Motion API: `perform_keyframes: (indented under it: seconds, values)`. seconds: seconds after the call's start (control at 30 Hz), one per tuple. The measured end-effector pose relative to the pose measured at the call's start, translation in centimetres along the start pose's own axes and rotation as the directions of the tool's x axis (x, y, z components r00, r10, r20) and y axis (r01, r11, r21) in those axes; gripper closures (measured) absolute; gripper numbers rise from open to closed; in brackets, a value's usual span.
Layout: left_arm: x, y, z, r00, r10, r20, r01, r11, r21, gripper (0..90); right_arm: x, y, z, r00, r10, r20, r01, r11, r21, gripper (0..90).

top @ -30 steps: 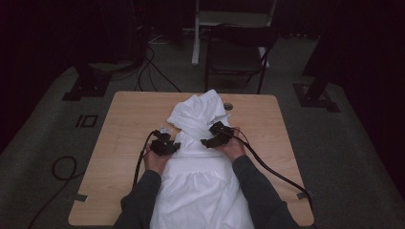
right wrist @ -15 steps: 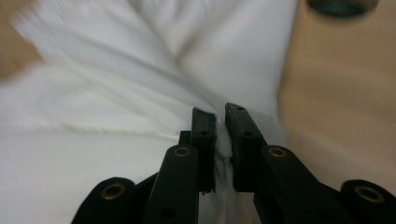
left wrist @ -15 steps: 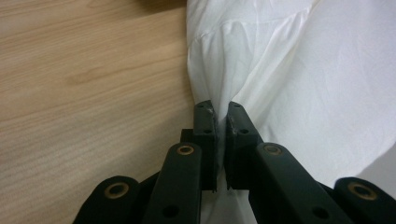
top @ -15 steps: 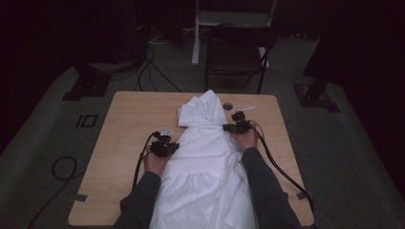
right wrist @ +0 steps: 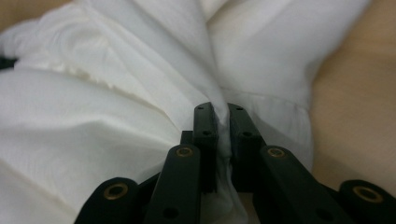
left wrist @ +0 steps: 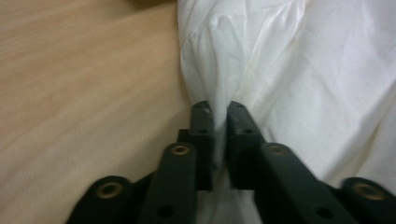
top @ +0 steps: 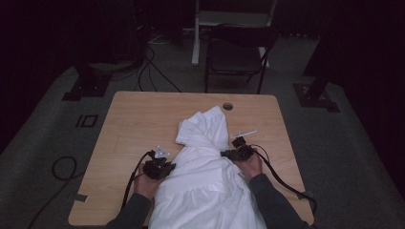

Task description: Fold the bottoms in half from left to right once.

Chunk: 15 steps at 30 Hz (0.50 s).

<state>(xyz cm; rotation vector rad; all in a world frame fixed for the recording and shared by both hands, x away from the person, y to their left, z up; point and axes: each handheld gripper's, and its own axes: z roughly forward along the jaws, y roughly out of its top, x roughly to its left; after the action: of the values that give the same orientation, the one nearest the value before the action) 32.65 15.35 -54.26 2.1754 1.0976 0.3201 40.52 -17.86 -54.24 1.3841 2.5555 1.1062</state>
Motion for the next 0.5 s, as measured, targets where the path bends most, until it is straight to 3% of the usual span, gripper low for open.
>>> perform_keyframes:
  seconds: [0.03,0.07,0.1,0.13,0.17,0.2,0.27,0.3,0.37,0.4,0.43,0.47,0.5]
  values:
    - [0.4,0.2,-0.4,1.0000,-0.001,-0.005,0.001,0.9998,-0.019,68.4,0.8,0.3,-0.4,0.9979,-0.061,0.022,0.061,0.998,0.020,69.1]
    - [0.4,0.2,-0.4,1.0000,-0.001,-0.005,0.001,0.9998,-0.019,64.5,1.1,0.7,-0.7,0.9951,-0.091,0.038,0.091,0.996,0.015,63.2]
    - [0.7,0.6,-0.6,0.9998,-0.018,-0.007,0.017,0.9994,-0.031,64.5,1.1,0.7,-0.7,0.9951,-0.091,0.038,0.091,0.996,0.015,63.2]
    - [1.2,1.4,-0.8,0.9996,-0.027,-0.012,0.026,0.9980,-0.057,59.9,1.9,1.8,-1.0,0.9882,-0.141,0.060,0.142,0.990,-0.011,54.3]
    - [1.2,1.4,-0.8,0.9996,-0.027,-0.012,0.026,0.9980,-0.057,58.1,2.3,2.4,-1.2,0.9836,-0.170,0.062,0.171,0.985,-0.023,53.2]
    - [1.3,2.0,-0.7,0.9995,-0.027,-0.016,0.026,0.9973,-0.069,58.1,2.3,2.4,-1.2,0.9836,-0.170,0.062,0.171,0.985,-0.023,53.2]
    - [1.5,2.9,-0.5,0.9991,-0.036,-0.021,0.034,0.9958,-0.085,55.6,3.6,4.6,-1.2,0.9715,-0.233,0.046,0.235,0.970,-0.063,50.4]
    - [1.6,3.4,-0.2,0.9991,-0.037,-0.018,0.036,0.9957,-0.085,55.6,3.6,4.6,-1.2,0.9715,-0.233,0.046,0.235,0.970,-0.063,50.4]
    - [1.6,4.0,1.0,0.9988,-0.045,-0.019,0.043,0.9967,-0.069,55.8,4.6,6.6,-0.2,0.9621,-0.272,0.026,0.273,0.959,-0.080,50.0]
    - [1.6,4.0,1.0,0.9988,-0.045,-0.019,0.043,0.9967,-0.069,56.2,4.6,6.6,-0.2,0.9621,-0.272,0.026,0.273,0.959,-0.080,50.0]
    - [1.6,4.1,1.9,0.9985,-0.052,-0.019,0.051,0.9977,-0.045,56.4,5.2,7.4,1.0,0.9521,-0.305,0.020,0.306,0.950,-0.069,50.4]
    - [1.6,4.1,1.9,0.9985,-0.052,-0.019,0.051,0.9977,-0.045,56.2,5.2,7.4,1.0,0.9521,-0.305,0.020,0.306,0.950,-0.069,50.4]
    - [1.6,4.0,2.4,0.9982,-0.057,-0.020,0.056,0.9979,-0.033,56.1,5.5,7.8,2.4,0.9469,-0.321,0.014,0.321,0.946,-0.051,52.4]
